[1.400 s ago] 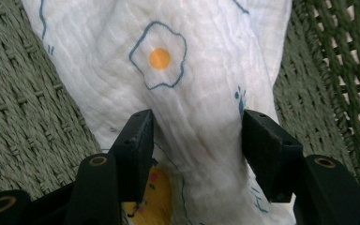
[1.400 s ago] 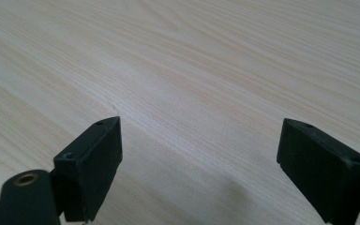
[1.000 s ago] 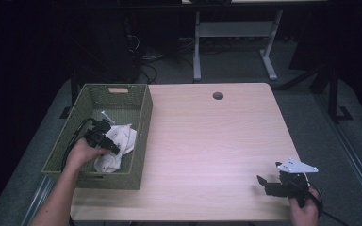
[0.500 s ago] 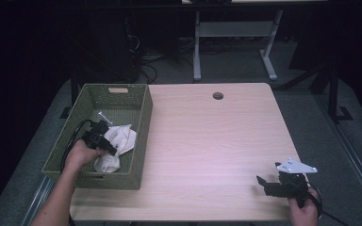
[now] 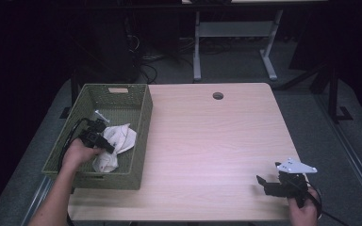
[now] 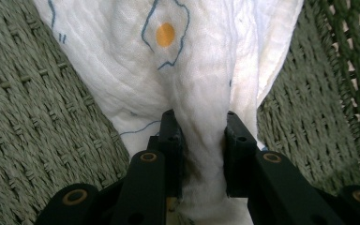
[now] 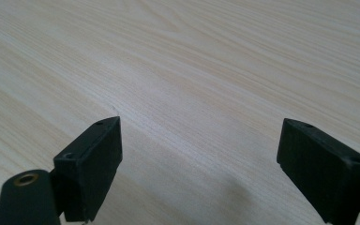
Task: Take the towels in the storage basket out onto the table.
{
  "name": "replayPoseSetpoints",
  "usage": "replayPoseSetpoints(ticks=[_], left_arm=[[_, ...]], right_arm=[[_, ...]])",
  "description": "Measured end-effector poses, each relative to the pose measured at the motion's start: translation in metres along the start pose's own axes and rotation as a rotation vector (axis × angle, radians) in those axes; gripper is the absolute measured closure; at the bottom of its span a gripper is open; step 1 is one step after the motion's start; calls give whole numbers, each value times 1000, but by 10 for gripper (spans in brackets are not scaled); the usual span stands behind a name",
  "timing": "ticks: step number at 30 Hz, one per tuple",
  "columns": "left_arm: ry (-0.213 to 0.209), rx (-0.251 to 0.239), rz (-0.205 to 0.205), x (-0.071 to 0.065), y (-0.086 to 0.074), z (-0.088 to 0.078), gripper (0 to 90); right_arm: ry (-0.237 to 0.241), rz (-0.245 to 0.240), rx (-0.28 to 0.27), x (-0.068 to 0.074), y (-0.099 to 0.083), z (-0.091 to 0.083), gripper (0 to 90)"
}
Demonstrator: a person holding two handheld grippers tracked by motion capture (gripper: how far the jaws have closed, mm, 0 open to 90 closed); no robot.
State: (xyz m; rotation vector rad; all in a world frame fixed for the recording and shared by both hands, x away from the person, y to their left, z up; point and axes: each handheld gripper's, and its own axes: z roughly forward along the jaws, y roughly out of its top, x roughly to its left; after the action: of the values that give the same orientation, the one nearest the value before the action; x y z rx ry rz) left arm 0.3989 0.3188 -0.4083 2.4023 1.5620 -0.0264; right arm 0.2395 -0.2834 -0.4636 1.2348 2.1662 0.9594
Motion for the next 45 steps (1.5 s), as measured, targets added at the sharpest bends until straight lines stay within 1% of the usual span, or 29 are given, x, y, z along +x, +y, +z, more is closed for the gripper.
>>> replayPoseSetpoints(ticks=[3,5,7,10,12,13,15,17,20,22,23,24,26,29,31,33,36,40,43,45], left_arm=[[-14,-17,-7,1,0,-3,731],[-19,-34,-6,2,-1,-6,734],[-26,-56,-14,3,-1,-9,735],[-29,-68,-12,3,-2,-13,736],[-46,-83,-17,3,-3,-16,736],[-48,-92,-19,3,-3,-17,736],[-48,-97,-14,2,-4,-19,736],[-60,-110,-8,2,-4,-21,736],[-58,-141,-11,1,-6,-30,737],[-66,-155,-6,0,-6,-36,737],[-70,-164,-11,0,-7,-39,737],[-71,-163,-4,0,-7,-41,737],[-60,-171,-6,-2,-8,-45,736],[-66,-188,-8,-1,-10,-50,737],[-63,-184,-6,0,-11,-51,737],[-59,-185,-15,2,-12,-52,737],[-66,-200,-31,4,-13,-55,737],[-74,-213,-33,6,-14,-63,737],[-69,-225,-35,6,-14,-70,737],[-78,-239,-41,6,-14,-74,737]], right_arm=[[-1,4,2,0,0,0,140],[1,4,0,0,0,0,140],[1,6,1,0,0,0,140],[1,6,2,0,0,0,140],[1,7,1,0,0,0,140],[4,6,1,0,0,0,140],[3,8,0,0,0,0,140],[0,9,-3,0,0,0,140],[2,10,-4,-1,0,0,140],[2,10,-4,-1,0,0,140],[2,11,-5,-1,0,0,140],[2,11,-6,-1,0,-1,140],[1,9,-4,-1,0,-1,140],[0,12,-9,-1,0,-2,140],[1,15,-9,-2,-1,-2,140],[2,13,-8,-2,-1,-2,140],[0,13,-6,-2,-1,-1,140],[-2,18,-10,-3,-1,-2,140],[2,28,-14,-4,-1,-2,140],[1,31,-17,-4,-1,-3,140]])
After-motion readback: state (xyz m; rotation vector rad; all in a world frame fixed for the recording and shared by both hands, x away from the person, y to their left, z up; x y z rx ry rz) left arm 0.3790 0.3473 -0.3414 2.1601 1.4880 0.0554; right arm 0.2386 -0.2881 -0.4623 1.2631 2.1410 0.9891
